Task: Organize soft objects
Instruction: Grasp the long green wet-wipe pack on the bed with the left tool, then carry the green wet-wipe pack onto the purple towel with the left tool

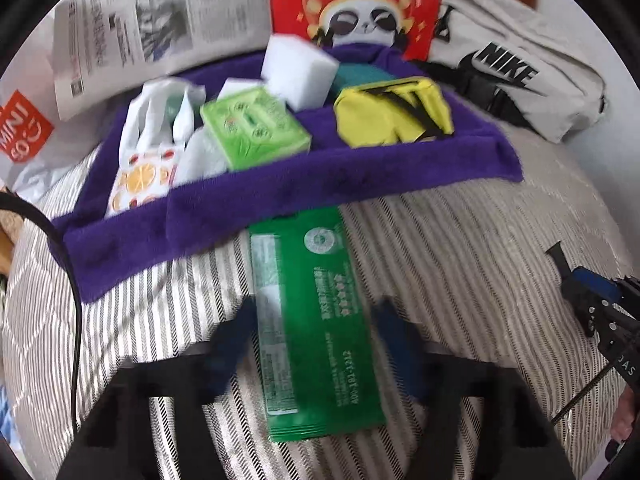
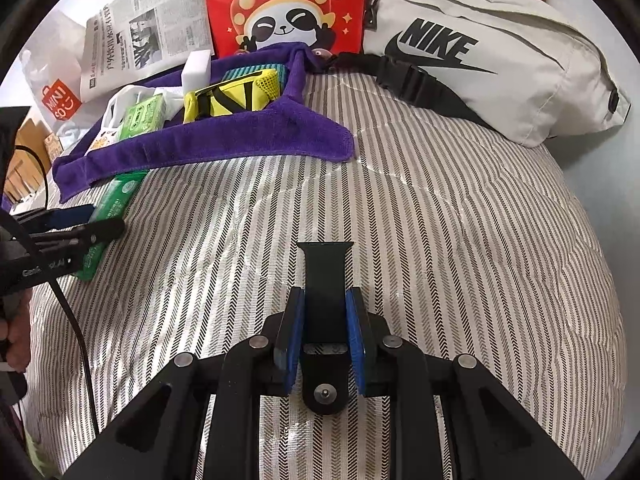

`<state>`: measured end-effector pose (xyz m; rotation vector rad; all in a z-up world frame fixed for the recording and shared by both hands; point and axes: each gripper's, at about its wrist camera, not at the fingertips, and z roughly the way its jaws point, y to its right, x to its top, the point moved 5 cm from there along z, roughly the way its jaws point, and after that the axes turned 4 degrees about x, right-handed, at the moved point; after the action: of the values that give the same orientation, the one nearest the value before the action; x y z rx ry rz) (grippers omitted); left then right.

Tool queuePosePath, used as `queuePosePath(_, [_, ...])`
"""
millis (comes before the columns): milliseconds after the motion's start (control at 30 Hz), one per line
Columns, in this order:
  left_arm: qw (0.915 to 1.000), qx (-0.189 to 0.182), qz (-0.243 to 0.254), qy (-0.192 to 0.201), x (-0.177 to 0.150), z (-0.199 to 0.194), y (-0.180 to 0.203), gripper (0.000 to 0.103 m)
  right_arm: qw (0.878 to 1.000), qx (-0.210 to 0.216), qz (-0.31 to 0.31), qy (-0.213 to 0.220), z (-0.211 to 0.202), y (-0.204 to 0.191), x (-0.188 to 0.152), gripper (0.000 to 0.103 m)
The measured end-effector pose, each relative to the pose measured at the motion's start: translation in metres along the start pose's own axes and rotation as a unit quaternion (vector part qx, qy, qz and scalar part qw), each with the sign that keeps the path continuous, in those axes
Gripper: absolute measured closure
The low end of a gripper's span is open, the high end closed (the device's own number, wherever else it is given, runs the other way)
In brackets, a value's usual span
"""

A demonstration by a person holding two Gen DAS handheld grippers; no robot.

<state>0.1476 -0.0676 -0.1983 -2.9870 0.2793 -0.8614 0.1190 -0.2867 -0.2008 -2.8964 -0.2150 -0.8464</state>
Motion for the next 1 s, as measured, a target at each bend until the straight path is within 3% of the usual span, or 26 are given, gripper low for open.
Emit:
queuePosePath(167, [0.9998,-0.007,-0.018,-0.002,-0.002,-0.003,-0.005,0.073,1.0,0.014,0.012,0.0,0.0,0.0,0.001,0.081])
queuePosePath(300, [1.0,-0.003,-0.005,0.004,-0.004,-0.004,-0.003,0.073,1.0,0.005,-0.001,0.0,0.001,-0.004,0.001,0.081])
queuePosePath(367, [0.9996,-0.018,-0.019,-0.007,-0.002,-0.004,-0.005,0.087,1.0,0.004,-0.004,0.0,0.002,-0.004,0.002,0.081])
queuePosePath(433, [0.9981,-0.056,-0.02,-0.014,-0.006,-0.01,0.0,0.089,1.0,0.006,-0.003,0.0,0.002,-0.003,0.002,0.081])
queuePosePath(533, [0.9992,-0.04,0.001,-0.005,-0.014,-0.01,0.004,0.089,1.0,0.006,-0.001,0.0,0.002,-0.003,0.002,0.081])
queuePosePath(667, [0.998,-0.061,-0.017,-0.008,-0.014,-0.016,-0.003,0.089,1.0,0.005,-0.004,0.0,0.002,-0.004,0.004,0.082])
queuePosePath(1000, [0.9981,-0.055,-0.025,0.006,-0.022,-0.038,-0.03,0.089,1.0,0.029,0.0,0.0,-0.006,-0.014,0.013,0.082])
